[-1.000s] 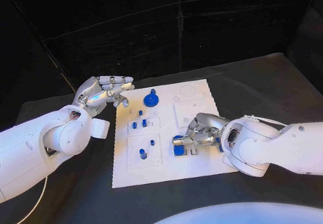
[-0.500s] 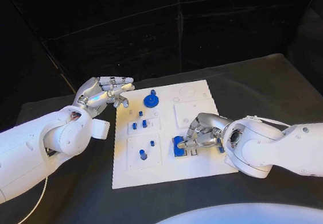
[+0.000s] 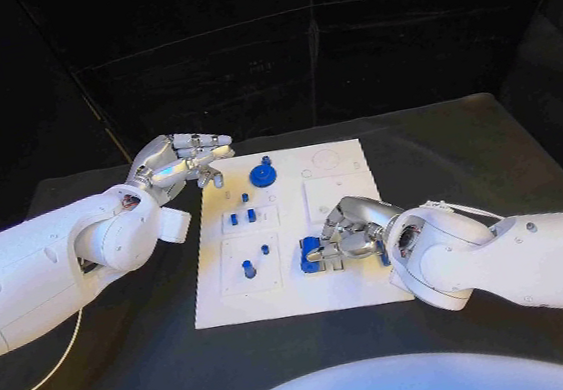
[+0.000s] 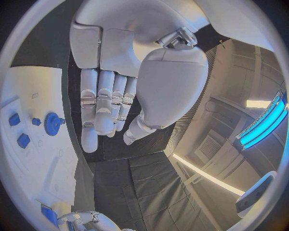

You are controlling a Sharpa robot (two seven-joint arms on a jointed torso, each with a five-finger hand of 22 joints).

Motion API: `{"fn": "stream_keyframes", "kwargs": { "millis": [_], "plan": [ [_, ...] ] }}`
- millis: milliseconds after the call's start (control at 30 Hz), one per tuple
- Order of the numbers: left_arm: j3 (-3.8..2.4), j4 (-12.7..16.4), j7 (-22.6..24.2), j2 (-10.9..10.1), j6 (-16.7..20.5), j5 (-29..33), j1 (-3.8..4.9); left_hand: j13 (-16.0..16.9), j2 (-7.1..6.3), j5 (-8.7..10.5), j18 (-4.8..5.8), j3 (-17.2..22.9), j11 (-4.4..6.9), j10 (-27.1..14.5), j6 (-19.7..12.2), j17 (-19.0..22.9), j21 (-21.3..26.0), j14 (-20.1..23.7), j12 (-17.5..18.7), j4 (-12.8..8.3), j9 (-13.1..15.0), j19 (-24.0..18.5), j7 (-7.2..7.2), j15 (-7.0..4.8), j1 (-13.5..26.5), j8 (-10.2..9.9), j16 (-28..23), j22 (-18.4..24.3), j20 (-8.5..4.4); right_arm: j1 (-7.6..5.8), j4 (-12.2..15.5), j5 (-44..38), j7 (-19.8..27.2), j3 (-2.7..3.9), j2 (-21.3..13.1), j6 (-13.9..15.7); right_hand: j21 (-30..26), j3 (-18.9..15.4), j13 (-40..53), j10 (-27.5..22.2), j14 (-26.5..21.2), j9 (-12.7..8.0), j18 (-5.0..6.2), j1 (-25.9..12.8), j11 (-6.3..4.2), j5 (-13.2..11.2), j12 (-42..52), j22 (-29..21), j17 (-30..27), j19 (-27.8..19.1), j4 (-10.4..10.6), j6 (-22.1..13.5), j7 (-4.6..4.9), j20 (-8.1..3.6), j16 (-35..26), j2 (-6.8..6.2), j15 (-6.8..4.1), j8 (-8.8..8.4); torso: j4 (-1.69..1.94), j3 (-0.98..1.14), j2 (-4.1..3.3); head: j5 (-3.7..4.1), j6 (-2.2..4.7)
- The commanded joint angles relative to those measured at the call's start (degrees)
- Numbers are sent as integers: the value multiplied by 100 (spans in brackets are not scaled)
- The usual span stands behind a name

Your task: Assemble the parts on the task board

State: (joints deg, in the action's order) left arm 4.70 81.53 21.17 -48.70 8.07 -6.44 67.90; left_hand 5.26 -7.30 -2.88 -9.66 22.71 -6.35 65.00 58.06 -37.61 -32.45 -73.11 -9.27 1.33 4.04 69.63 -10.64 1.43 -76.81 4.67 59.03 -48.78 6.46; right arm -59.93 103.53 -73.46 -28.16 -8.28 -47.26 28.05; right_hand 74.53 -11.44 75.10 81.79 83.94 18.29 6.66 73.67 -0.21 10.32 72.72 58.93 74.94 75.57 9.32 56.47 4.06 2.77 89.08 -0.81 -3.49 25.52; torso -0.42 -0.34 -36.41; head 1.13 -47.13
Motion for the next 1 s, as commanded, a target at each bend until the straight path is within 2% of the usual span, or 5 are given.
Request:
{"fn": "stream_keyframes", "kwargs": {
  "millis": [33,233,500,700,1000],
  "plan": [
    [-4,8,20,0,-65,24,5,5,52,15,-74,-40,1,-23,-41,6,22,37,-38,-7,-8,-4,-14,-14,-10,0,-36,6,46,-4,-24,-123,6,-2,20,-138,-11,6,207,40,571,14,-80,33,1,-26,37,8,1341,2,-17,47,3,-19,22,69,-32,39,4,-3,-5,-6,-4],
    [-3,16,17,-13,-63,24,5,5,52,15,-74,-40,1,-23,-41,6,22,37,-38,-7,-8,-4,-14,-14,-10,0,-36,6,46,-4,-45,-196,-47,-2,24,-195,-8,70,212,48,570,27,-81,200,-19,-5,37,18,1338,8,-127,55,-17,-31,20,131,-48,63,-3,-3,-5,-9,-13],
    [-3,22,6,-26,-69,24,5,7,57,15,-74,-49,0,-31,-46,8,28,40,-44,-3,-9,-4,-16,-13,-9,1,-34,12,47,-4,-60,-283,-104,-2,-47,-58,-3,157,241,66,572,34,-83,247,-37,144,65,31,1344,17,-142,77,-37,-46,23,309,-63,84,-7,0,-8,-5,-16],
    [-2,21,0,-31,-73,24,5,7,57,15,-74,-49,0,-31,-46,8,28,40,-44,-3,-9,-4,-16,-13,-9,1,-34,12,47,-5,-67,-378,-117,-2,-119,-44,1,191,249,70,573,35,-84,351,-54,194,69,41,1350,23,-221,78,-56,-56,25,310,-77,88,2,3,-1,-1,-31],
    [-1,20,-5,-35,-77,24,5,7,57,15,-74,-49,0,-31,-46,8,28,40,-44,-3,-9,-4,-16,-13,-9,1,-34,12,47,-5,-44,-480,-51,-2,-137,-160,2,252,259,72,574,27,-87,557,-66,79,67,52,1356,26,-402,89,-65,-73,27,247,-91,85,-6,1,-3,6,-38]
  ]
}}
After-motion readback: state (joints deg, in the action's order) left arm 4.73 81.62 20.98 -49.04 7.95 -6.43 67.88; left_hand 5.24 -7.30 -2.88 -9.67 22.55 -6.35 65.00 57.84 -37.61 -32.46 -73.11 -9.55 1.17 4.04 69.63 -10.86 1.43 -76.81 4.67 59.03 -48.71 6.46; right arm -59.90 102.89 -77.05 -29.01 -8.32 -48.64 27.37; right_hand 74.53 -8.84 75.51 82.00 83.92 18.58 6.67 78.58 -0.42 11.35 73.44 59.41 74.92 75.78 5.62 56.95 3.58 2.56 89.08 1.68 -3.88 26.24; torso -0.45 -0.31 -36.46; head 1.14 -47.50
